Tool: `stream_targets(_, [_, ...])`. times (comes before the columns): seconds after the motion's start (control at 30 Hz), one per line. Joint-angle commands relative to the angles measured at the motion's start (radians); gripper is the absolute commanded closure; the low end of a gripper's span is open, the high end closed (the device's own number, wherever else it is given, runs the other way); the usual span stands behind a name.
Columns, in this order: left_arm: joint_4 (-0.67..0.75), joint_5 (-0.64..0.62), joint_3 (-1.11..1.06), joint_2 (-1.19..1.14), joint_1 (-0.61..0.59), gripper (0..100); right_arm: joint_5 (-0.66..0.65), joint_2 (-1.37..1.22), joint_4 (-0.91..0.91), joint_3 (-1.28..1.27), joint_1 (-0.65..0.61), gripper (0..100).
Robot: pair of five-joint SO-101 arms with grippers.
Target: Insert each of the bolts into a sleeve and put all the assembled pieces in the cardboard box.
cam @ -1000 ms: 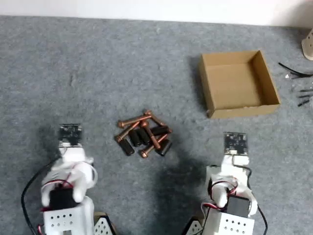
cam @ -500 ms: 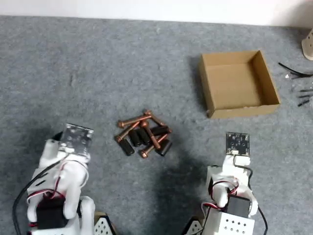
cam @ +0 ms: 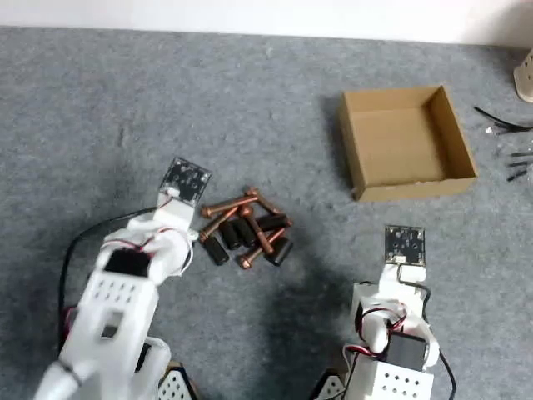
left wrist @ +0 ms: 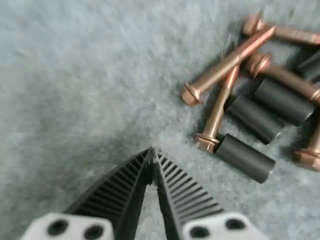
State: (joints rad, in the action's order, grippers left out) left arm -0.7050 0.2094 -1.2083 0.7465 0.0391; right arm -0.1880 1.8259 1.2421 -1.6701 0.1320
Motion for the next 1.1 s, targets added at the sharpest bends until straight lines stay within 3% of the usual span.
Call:
stream_targets(0.0, [0.109, -0.009, 0.050, -0.156, 0.012, 99, -0.006, 0.012, -0.070, -0.139, 0.019, 82.4])
stream_targets(0.33, [0.121, -0.009, 0.081, -0.231, 0.010, 99, 0.012, 0.012, -0.197, -0.122, 0.024, 82.5])
stream_targets(0.43, [0.117, -0.012, 0.085, -0.229, 0.010, 99, 0.115, 0.012, -0.220, -0.074, -0.062, 82.5])
stream_targets(0.63, [0.121, -0.114, 0.091, -0.228, -0.090, 99, 0.118, 0.002, -0.214, 0.068, -0.389, 82.5])
stream_targets(0.73, [0.133, -0.175, 0.099, -0.228, -0.153, 99, 0.118, -0.025, -0.269, 0.154, -0.492, 82.5])
stream_targets(0.87, [0.132, -0.187, 0.110, -0.234, -0.165, 99, 0.115, -0.274, -0.409, 0.183, -0.513, 82.5])
stream_targets(1.07, [0.133, -0.187, 0.110, -0.236, -0.165, 99, 0.055, -0.875, -0.567, 0.496, -0.599, 82.4])
